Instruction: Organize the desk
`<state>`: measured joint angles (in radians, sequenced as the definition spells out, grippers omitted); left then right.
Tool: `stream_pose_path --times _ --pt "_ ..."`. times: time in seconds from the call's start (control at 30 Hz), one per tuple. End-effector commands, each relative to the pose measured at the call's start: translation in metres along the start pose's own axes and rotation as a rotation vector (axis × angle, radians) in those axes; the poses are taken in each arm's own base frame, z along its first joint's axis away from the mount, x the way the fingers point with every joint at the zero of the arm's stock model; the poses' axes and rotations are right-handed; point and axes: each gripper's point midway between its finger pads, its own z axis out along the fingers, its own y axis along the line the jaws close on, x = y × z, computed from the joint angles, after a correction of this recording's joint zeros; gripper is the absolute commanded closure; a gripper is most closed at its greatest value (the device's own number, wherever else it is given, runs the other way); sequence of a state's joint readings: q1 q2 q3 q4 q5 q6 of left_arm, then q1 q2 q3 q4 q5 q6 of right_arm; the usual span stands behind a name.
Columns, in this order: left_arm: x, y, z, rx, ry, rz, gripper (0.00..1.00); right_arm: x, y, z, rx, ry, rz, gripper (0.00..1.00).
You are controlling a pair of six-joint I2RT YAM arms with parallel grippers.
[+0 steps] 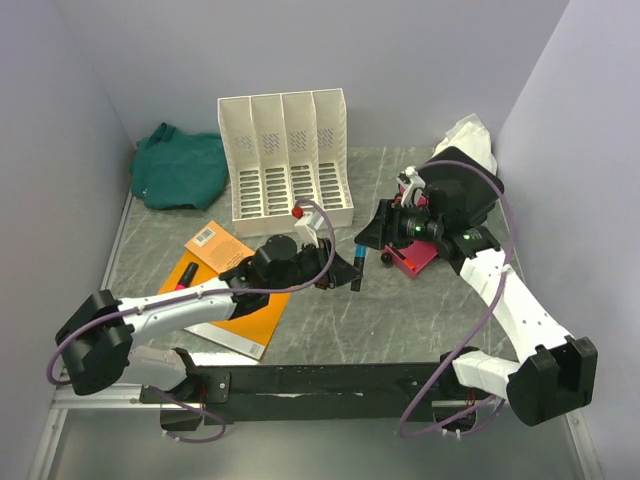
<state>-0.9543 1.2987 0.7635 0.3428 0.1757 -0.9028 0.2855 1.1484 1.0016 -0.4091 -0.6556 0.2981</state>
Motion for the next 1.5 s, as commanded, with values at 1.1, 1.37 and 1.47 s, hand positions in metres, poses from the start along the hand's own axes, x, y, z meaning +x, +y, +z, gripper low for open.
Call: stream_pose_path --times 1.1,1.37,1.47 --pt "-0.029 0.028 -0.037 -0.225 -0.200 0.109 0.01 -0.005 0.006 -0.024 -0.068 -0.158 -0.105 1.00" --pt "-0.027 0.106 -0.130 -0.591 -0.292 0.107 0.01 -0.013 -0.044 -0.039 0.180 -0.113 -0.435 1.00" --pt "-0.031 0.126 -0.161 -0.682 -0.333 0.083 0.01 -0.009 -0.066 -0.041 0.262 -0.022 -0.509 1.00"
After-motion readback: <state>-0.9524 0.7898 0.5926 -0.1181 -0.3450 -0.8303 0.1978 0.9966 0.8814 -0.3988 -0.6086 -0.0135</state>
